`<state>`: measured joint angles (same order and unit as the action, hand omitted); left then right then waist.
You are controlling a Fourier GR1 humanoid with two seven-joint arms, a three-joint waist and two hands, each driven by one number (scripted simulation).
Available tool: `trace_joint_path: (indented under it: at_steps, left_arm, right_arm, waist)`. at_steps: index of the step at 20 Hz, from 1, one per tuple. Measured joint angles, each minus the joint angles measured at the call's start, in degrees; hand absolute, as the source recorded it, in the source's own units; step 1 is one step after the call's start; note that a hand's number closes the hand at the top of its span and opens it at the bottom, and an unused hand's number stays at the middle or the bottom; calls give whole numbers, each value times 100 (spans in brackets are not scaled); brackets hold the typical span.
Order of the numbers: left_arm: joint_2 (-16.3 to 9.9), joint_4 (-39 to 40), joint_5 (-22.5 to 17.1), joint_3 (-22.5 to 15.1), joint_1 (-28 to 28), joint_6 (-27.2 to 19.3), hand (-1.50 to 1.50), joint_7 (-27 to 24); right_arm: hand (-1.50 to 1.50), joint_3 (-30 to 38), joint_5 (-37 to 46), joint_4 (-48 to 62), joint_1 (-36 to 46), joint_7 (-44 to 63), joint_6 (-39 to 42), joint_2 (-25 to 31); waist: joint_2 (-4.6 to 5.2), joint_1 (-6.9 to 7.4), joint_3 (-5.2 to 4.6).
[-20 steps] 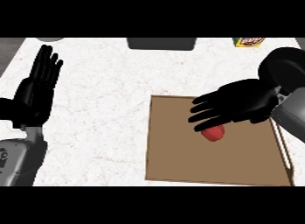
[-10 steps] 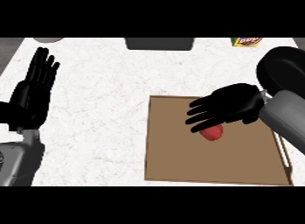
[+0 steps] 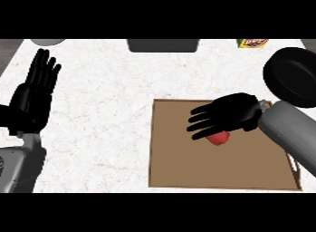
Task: Pick the bell pepper from the tray and place it in the pot
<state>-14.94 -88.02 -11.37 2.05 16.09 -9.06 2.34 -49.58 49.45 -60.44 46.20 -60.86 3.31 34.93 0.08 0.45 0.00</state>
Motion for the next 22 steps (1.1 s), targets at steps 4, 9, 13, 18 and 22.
trace_joint_path:
  at_steps: [4,9,13,18,22]
  left_arm:
    - [12,1,-4,61,-39,87,0,-38]
    - [88,8,116,25,49,25,0,46]
    - [89,-14,118,76,35,80,0,63]
    - [107,111,109,149,124,114,0,51]
    - [132,121,157,138,106,106,0,14]
  right_arm:
    - [-150,108,291,327,-5,-21,-58,-311]
    - [-150,123,641,730,-132,-40,-218,-748]
    - [-150,153,905,979,-212,-60,-328,-1015]
    - [150,55,1152,901,-256,-175,-445,-1074]
    - [150,32,1155,805,-338,-300,-699,-1053]
  waist:
    - [2,6,0]
    - [5,12,1]
    - [-9,14,-10]
    - [-33,9,-30]
    - [-56,22,-43]
